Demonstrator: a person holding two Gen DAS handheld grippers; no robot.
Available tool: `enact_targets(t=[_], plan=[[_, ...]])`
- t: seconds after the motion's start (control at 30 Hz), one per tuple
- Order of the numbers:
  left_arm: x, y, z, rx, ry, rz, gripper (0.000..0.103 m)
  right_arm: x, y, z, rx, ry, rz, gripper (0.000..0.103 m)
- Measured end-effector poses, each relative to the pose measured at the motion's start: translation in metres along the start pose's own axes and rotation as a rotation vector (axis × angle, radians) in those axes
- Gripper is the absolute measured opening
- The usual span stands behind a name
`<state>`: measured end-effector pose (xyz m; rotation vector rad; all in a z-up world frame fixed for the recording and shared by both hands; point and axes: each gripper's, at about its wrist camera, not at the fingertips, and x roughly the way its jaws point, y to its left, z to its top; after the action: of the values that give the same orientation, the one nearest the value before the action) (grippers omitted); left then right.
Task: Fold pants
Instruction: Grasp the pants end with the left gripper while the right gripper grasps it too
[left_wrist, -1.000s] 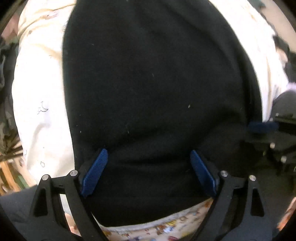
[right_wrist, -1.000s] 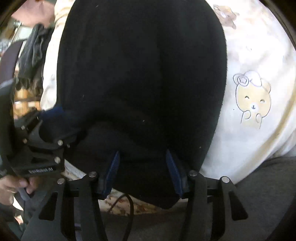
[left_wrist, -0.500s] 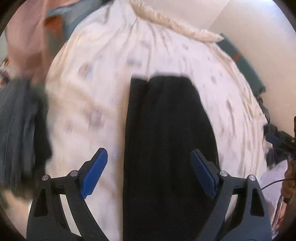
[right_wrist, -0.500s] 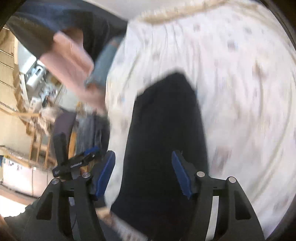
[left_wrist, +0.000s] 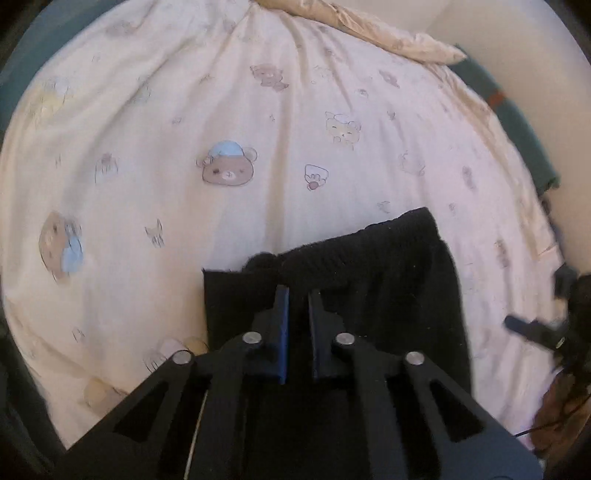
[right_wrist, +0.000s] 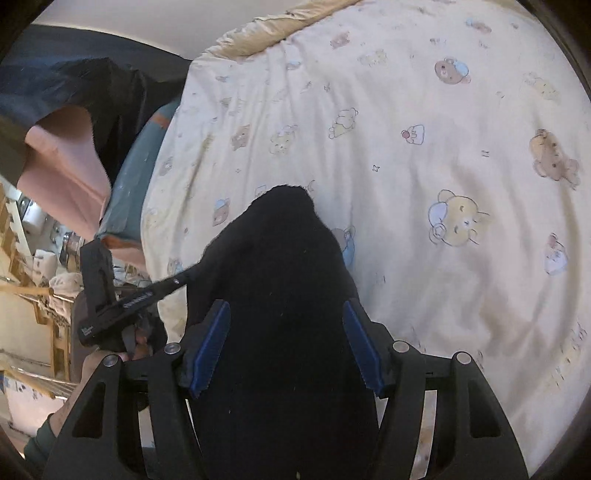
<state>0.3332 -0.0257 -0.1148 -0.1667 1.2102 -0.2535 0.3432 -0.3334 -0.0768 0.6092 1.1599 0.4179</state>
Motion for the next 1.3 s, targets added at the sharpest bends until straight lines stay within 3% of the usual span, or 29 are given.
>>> enact_targets(t=[0.07, 0.17, 0.23, 0.33, 0.4, 0.47, 0.5, 0.53, 0.57, 0.63, 0.67, 0.8, 0.83, 0.93, 1.03, 1.23, 1.27, 1.3], plan=[[-0.011, -0.006, 0.001, 0.072, -0.055, 0.060, 0.003, 0.011, 0.000, 0.012, -0.006, -0.004, 0.002, 0.066], [-0.017, 0.013, 0.000, 0.036, -0.084, 0.144, 0.003, 0.012, 0.004, 0.021, -0.039, -0.019, -0.010, 0.066], [-0.001, 0.026, -0.002, -0.008, -0.056, 0.107, 0.005, 0.023, 0.011, 0.024, -0.077, -0.005, -0.010, 0.066], [0.012, 0.032, -0.001, -0.037, -0.061, 0.110, 0.007, 0.054, 0.029, 0.024, -0.160, 0.046, -0.001, 0.066], [0.022, 0.034, -0.001, -0.023, -0.054, 0.136, 0.008, 0.087, 0.032, 0.021, -0.220, 0.104, -0.109, 0.065], [0.029, 0.037, -0.004, 0.008, -0.040, 0.183, 0.017, 0.113, 0.019, 0.019, -0.228, 0.143, -0.237, 0.064], [0.032, 0.040, -0.006, 0.023, -0.029, 0.209, 0.021, 0.122, 0.009, 0.019, -0.235, 0.149, -0.305, 0.072], [0.031, 0.042, -0.007, 0.021, -0.032, 0.205, 0.026, 0.124, 0.004, 0.020, -0.231, 0.146, -0.307, 0.075], [0.026, 0.044, -0.007, 0.009, -0.041, 0.193, 0.030, 0.122, 0.001, 0.021, -0.221, 0.136, -0.296, 0.075], [0.014, 0.053, -0.008, -0.043, -0.038, 0.180, 0.053, 0.108, 0.007, 0.023, -0.227, 0.118, -0.274, 0.075], [0.006, 0.059, -0.010, -0.065, -0.049, 0.164, 0.058, 0.099, 0.011, 0.023, -0.245, 0.105, -0.252, 0.075], [-0.020, 0.083, -0.023, -0.178, -0.093, 0.046, 0.088, 0.064, 0.014, 0.036, -0.268, 0.027, -0.101, 0.077], [-0.018, 0.090, -0.029, -0.218, -0.077, -0.007, 0.090, 0.063, 0.011, 0.040, -0.249, 0.027, -0.077, 0.077], [-0.001, 0.093, -0.037, -0.258, -0.004, -0.094, 0.090, 0.081, -0.006, 0.053, -0.149, 0.098, 0.029, 0.077], [0.028, 0.086, -0.042, -0.234, 0.086, -0.100, 0.090, 0.105, -0.013, 0.060, -0.126, 0.141, 0.038, 0.077], [0.053, 0.060, -0.014, -0.126, 0.059, -0.107, 0.089, 0.153, -0.017, 0.054, -0.090, 0.303, 0.165, 0.078], [0.057, 0.057, -0.010, -0.122, 0.077, -0.107, 0.085, 0.156, -0.013, 0.052, -0.110, 0.308, 0.172, 0.078], [0.058, 0.056, -0.007, -0.125, 0.083, -0.121, 0.071, 0.160, -0.009, 0.052, -0.128, 0.307, 0.170, 0.078]])
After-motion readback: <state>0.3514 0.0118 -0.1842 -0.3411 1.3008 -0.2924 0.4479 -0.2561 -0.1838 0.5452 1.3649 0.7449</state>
